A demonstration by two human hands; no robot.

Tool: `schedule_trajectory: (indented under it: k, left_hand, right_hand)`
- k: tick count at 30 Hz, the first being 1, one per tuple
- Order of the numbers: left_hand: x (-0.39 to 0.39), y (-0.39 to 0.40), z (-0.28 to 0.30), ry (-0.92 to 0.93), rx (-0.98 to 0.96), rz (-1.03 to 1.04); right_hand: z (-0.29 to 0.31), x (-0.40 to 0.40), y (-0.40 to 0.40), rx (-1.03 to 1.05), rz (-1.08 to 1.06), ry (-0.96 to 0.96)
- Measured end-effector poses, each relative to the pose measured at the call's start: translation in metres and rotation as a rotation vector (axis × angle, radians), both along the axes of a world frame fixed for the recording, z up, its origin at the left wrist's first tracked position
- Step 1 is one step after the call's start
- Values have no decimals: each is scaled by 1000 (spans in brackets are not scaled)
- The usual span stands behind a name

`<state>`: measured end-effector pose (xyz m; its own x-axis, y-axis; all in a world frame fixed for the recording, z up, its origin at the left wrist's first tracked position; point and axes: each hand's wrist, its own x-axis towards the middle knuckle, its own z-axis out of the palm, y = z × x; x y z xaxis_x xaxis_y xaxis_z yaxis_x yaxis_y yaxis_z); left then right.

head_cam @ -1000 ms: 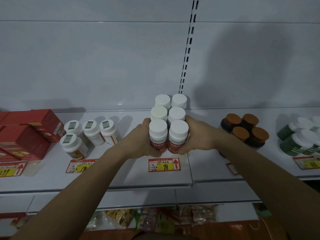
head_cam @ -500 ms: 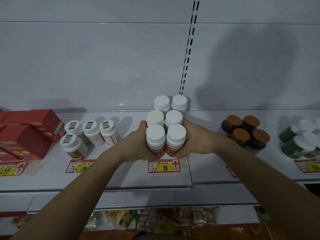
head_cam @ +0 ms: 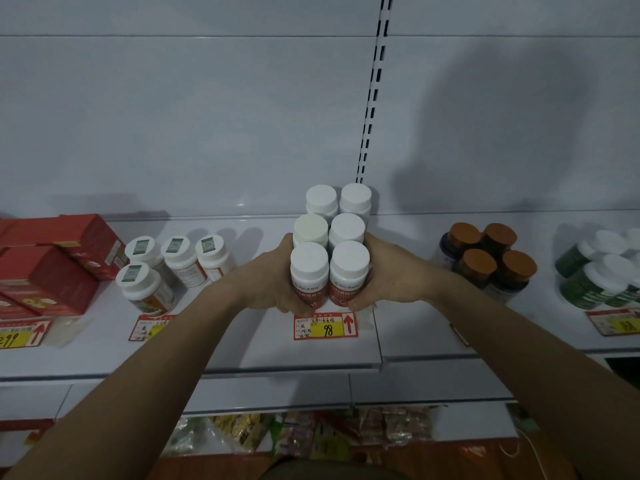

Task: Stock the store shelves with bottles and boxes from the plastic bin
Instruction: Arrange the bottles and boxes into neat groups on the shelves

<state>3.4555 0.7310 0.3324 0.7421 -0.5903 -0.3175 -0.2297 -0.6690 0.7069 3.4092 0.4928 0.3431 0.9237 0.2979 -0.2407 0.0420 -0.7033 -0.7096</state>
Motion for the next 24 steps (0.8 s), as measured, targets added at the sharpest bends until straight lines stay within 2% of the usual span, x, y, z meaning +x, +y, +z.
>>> schedule_trajectory:
  k: [10, 13, 18, 20, 22, 24]
  left_hand:
    - [-7, 2, 3, 67, -54, 30]
    - [-13, 4, 15, 59, -25, 22]
    - [-41, 25, 70, -204, 301, -41]
    - [-37, 34, 99, -327, 368, -44]
    - [-19, 30, 121, -431, 335, -25]
    - [4, 12, 131, -511, 213, -5]
  right_hand:
    - [4, -2, -2, 33, 12, 33]
    - [13, -7, -5, -49, -16, 60]
    - [42, -19, -21, -247, -112, 54]
    - [60, -20, -26, -306, -147, -21]
    - [76, -8, -29, -366, -183, -194]
    - [89, 13, -28, -385, -175, -353]
